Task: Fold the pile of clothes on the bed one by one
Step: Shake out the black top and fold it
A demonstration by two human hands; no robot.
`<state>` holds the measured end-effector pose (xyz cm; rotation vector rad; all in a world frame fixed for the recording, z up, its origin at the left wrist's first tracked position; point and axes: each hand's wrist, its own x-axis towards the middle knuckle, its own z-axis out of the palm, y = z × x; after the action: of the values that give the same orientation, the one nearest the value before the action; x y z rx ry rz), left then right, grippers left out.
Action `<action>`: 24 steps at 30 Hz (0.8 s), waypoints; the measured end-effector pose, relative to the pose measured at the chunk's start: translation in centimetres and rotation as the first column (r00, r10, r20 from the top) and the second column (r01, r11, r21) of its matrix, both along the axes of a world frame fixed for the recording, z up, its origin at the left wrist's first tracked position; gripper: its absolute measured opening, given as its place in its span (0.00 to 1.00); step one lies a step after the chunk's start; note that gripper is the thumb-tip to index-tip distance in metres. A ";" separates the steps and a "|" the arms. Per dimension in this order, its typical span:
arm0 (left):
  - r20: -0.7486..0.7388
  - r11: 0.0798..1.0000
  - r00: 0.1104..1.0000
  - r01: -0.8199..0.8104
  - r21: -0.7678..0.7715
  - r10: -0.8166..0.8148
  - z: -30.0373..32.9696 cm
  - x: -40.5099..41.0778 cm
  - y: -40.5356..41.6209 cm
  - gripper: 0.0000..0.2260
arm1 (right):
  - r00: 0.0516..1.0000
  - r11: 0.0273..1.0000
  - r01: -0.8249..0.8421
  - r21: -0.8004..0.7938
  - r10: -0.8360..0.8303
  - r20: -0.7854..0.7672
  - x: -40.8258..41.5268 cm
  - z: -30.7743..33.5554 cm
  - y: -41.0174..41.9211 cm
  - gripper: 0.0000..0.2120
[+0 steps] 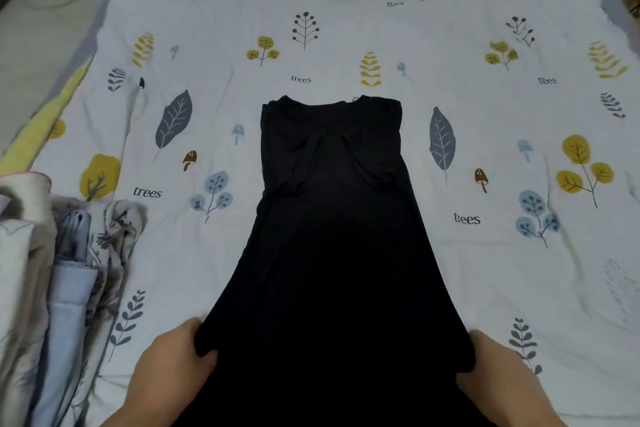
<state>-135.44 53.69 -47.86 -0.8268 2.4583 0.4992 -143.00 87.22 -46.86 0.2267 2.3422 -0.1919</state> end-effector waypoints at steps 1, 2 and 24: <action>-0.006 0.996 0.998 0.054 -0.068 -0.055 0.6 0.1 0.3 0.10 | 0.999 0.999 -0.030 0.044 0.032 -0.042 0.3 0.7 -0.6 0.05; -0.014 0.985 0.993 0.113 -0.132 -0.116 1.3 0.2 0.8 0.10 | 0.993 0.994 -0.066 0.090 0.074 -0.093 0.7 1.4 -1.2 0.06; -0.125 0.462 0.445 0.849 -0.258 -0.887 -2.1 2.2 2.0 0.27 | 0.629 0.722 -0.692 -0.025 0.585 -0.513 4.2 -3.2 -0.2 0.23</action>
<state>-133.21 55.69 -49.97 0.5927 2.7365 -0.0168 -138.84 86.98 -50.06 -0.8811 2.6848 -0.1562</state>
